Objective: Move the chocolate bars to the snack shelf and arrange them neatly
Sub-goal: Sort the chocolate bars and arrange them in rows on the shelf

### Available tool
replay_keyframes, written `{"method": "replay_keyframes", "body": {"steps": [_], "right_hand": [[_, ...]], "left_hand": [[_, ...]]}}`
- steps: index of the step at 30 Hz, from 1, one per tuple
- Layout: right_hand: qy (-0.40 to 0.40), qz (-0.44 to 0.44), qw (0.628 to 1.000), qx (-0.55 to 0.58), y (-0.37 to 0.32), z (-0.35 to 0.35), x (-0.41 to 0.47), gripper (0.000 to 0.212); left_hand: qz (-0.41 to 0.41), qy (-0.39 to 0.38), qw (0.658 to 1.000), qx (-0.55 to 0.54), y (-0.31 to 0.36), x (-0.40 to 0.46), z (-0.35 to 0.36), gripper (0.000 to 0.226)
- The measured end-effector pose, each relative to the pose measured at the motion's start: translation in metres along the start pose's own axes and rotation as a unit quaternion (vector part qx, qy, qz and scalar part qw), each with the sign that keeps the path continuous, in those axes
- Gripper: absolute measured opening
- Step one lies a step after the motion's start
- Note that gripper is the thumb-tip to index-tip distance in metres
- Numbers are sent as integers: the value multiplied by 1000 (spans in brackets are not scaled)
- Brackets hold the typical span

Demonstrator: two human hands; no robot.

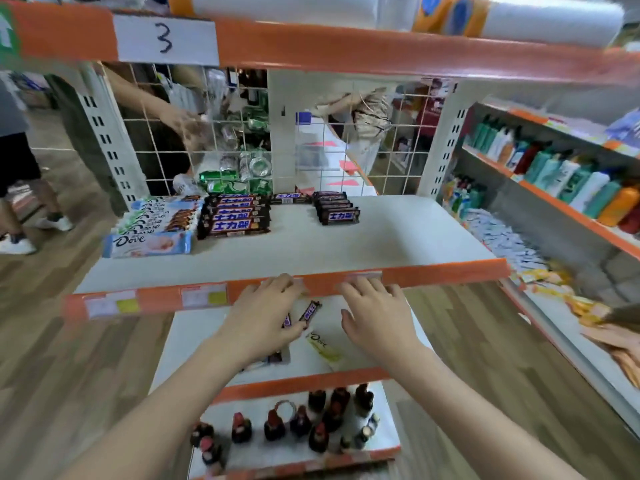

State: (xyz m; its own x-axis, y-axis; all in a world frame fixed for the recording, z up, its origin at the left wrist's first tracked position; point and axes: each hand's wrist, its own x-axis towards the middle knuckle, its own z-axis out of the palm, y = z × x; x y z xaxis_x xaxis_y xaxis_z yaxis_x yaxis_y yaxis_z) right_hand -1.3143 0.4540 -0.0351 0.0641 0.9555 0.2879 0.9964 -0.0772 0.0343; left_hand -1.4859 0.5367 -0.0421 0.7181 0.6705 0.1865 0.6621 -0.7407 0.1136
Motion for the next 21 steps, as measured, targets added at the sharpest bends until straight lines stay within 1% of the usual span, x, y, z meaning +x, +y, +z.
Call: {"method": "replay_keyframes", "body": {"steps": [5,8,11,15,17,21], "right_hand": [[-30,-31,999,10,9,7,-45,39],[-33,-43,998,24,8,12,-69,37],[-26,-51,998,22,2,18,-90,30],[-38,-63,997,17,-6,34,-107,32],[-53,-75,996,18,-10,45,-113,32],[-109,-88,990,27,-19,67,-111,33]], "left_hand": [[-27,-22,999,12,30,-34,20,51],[-48,-42,998,9,42,-54,32,53],[-69,-60,996,-4,51,-72,45,55],[-112,-86,990,-1,53,-92,66,63],[-128,-108,986,-1,51,-101,76,65],[-156,-143,977,-14,43,-113,98,60]]}}
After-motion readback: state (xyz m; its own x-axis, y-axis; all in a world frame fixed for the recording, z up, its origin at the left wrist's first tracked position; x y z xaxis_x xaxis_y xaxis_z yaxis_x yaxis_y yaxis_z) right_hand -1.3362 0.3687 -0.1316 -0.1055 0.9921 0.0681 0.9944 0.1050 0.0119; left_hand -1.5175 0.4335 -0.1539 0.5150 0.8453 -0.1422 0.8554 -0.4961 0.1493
